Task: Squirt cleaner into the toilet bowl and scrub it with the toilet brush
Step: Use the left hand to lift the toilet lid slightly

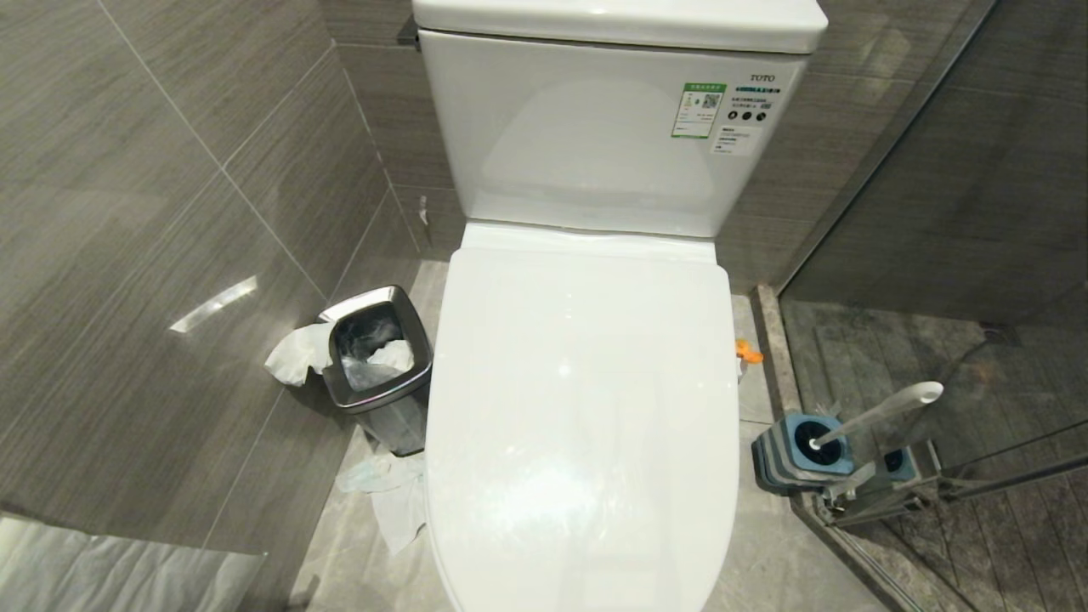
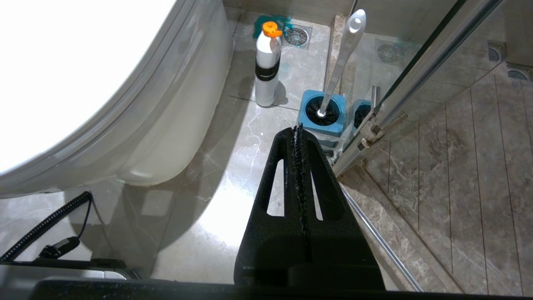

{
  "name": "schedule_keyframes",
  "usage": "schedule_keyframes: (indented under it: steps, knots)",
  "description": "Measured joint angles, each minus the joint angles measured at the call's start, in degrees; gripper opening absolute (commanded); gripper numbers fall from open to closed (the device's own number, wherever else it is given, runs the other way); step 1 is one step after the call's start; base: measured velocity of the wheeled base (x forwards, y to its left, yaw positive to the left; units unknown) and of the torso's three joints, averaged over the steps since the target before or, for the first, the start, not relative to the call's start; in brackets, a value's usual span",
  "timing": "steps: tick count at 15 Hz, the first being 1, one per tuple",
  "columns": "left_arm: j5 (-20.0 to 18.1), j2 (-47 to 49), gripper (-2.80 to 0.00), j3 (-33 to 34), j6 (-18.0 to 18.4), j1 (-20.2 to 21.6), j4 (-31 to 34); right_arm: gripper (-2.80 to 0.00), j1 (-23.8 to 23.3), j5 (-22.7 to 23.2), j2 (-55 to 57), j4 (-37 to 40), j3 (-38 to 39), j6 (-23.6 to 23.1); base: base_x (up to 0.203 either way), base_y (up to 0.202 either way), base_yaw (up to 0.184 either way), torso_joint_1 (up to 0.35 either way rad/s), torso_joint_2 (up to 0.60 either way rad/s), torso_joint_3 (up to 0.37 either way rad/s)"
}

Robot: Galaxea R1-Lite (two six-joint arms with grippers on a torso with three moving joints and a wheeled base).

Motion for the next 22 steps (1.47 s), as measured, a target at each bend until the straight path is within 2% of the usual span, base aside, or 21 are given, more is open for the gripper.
schedule_keyframes:
  steps: [10, 12, 16, 22]
  knots:
    - [-0.04, 0.0, -2.8, 0.0, 0.17, 0.0, 0.0, -2.8, 0.0, 0.0, 0.0, 0.02, 0.0, -0.01, 0.0, 0.0, 0.0, 0.0, 0.0, 0.0]
    - [-0.39, 0.0, -2.8, 0.05, 2.29, 0.0, 0.06, -2.8, 0.0, -0.02, 0.0, 0.02, 0.0, -0.01, 0.0, 0.0, 0.0, 0.0, 0.0, 0.0]
    - [-2.42, 0.0, -2.8, 0.09, 11.5, 0.0, -0.05, -2.8, 0.0, 0.0, 0.0, 0.02, 0.0, -0.01, 0.0, 0.0, 0.0, 0.0, 0.0, 0.0]
    - [-2.55, 0.0, -2.8, 0.09, 11.85, 0.0, -0.16, -2.8, 0.0, 0.01, 0.0, 0.02, 0.0, -0.01, 0.0, 0.0, 0.0, 0.0, 0.0, 0.0]
